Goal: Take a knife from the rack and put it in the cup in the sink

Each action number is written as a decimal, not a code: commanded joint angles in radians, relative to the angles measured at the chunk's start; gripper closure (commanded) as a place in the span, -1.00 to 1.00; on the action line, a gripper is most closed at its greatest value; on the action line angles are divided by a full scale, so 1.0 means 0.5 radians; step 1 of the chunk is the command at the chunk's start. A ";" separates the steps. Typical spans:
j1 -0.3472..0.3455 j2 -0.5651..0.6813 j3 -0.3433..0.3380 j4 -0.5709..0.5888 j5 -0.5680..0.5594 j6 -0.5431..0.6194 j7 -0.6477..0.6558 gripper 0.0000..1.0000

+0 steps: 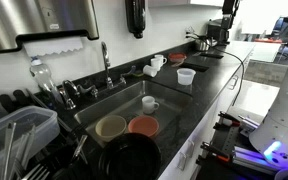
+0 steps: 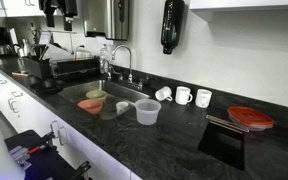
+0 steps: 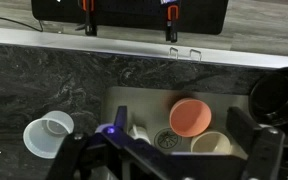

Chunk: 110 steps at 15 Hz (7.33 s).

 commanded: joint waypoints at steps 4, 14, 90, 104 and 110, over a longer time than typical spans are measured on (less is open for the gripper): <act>-0.020 0.001 0.011 0.006 0.009 -0.005 -0.013 -1.00; -0.020 0.001 0.011 0.006 0.009 -0.005 -0.013 -1.00; 0.758 2.151 0.934 1.613 0.112 1.078 0.475 -1.00; 0.937 2.515 0.894 1.931 0.013 1.101 0.451 -1.00; 0.911 2.607 0.882 1.943 0.132 1.136 0.435 -1.00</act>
